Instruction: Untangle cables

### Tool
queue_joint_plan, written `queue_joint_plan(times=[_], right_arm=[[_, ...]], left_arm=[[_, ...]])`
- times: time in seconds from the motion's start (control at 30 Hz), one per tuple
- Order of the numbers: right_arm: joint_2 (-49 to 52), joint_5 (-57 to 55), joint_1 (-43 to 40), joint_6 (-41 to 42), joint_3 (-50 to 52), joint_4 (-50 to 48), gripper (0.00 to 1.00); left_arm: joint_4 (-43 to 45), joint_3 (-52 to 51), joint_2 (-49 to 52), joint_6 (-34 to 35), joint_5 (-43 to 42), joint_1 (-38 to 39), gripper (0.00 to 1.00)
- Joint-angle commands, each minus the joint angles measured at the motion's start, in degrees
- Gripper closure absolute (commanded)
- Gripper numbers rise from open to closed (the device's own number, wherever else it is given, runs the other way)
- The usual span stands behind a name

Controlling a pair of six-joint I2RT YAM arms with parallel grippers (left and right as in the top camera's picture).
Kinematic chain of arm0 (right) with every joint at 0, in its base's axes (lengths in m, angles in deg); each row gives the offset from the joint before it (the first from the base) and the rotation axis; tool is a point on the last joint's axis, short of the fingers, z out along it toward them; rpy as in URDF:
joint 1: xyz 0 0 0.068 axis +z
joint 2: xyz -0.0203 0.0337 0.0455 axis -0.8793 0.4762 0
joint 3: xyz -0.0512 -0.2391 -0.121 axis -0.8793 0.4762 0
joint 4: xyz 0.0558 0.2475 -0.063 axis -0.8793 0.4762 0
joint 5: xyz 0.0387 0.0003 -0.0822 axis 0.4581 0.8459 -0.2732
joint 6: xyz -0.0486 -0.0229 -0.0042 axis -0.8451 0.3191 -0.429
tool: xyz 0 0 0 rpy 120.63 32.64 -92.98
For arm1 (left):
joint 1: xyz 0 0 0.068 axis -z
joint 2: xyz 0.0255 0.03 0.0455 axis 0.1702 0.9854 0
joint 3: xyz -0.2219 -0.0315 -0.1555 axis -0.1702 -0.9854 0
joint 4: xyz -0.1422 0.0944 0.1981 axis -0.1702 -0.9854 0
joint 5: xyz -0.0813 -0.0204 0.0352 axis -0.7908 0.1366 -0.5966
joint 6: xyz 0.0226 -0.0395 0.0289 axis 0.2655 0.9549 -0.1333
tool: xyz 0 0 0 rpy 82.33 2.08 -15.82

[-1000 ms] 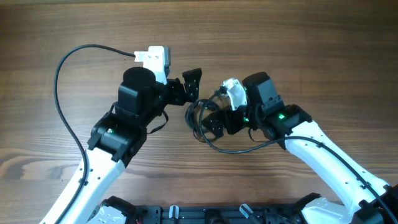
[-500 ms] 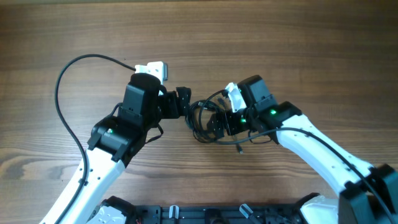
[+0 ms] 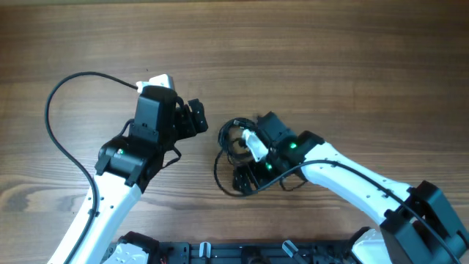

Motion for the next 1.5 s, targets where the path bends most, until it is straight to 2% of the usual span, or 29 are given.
queue_joint_plan(times=[0.0,0.1,0.23,0.57,0.77,0.87,0.97,1.17,1.27,1.4,1.43,1.47], right_arm=[[1.1,-8.4,0.7,-4.7,0.5,-2.1,0.0],[1.2,-9.3,0.7,-6.8,0.5,-8.5,0.0],[2.6,-8.7,0.7,-4.8,0.5,-17.8,0.0],[12.2,-7.7,0.7,-5.1,0.5,-20.3,0.01],[13.5,-6.9,0.7,-5.0,0.5,-21.2,0.03],[13.5,-6.9,0.7,-4.8,0.5,-22.1,0.1],[13.5,-7.8,0.7,-2.7,0.5,-23.2,0.3],[13.7,-14.1,0.7,-1.0,0.5,-25.5,0.3],[13.9,-14.3,0.7,-6.2,0.5,-27.4,0.43],[14.0,-14.3,0.7,-10.6,0.5,-27.7,0.45],[14.0,-14.3,0.7,-11.3,0.5,-27.6,0.51],[14.0,-14.6,0.7,-12.0,0.5,-27.6,0.62]], left_arm=[[0.0,0.2,-0.4,0.6,0.0,-0.3,0.07],[0.0,0.2,-0.4,0.6,-0.6,-0.3,0.07],[-0.3,0.2,-0.4,0.6,-0.8,-0.3,0.07],[1.2,0.2,-0.5,0.5,-1.0,-0.3,0.07],[2.6,0.2,-0.5,0.6,-1.0,-0.3,0.07],[2.5,0.2,-0.5,0.6,-1.0,-0.3,0.07],[2.5,0.2,-0.5,0.8,-1.0,-0.3,0.06],[3.9,0.2,-0.7,0.7,-5.9,-0.3,0.07],[4.2,0.2,-1.4,0.3,-7.1,-0.3,0.07],[4.0,0.2,-3.1,-1.0,-7.7,-0.3,0.07],[4.1,0.2,-3.5,-1.0,-7.6,-0.3,0.07],[4.1,0.2,-3.8,-1.0,-7.6,-0.3,0.06]])
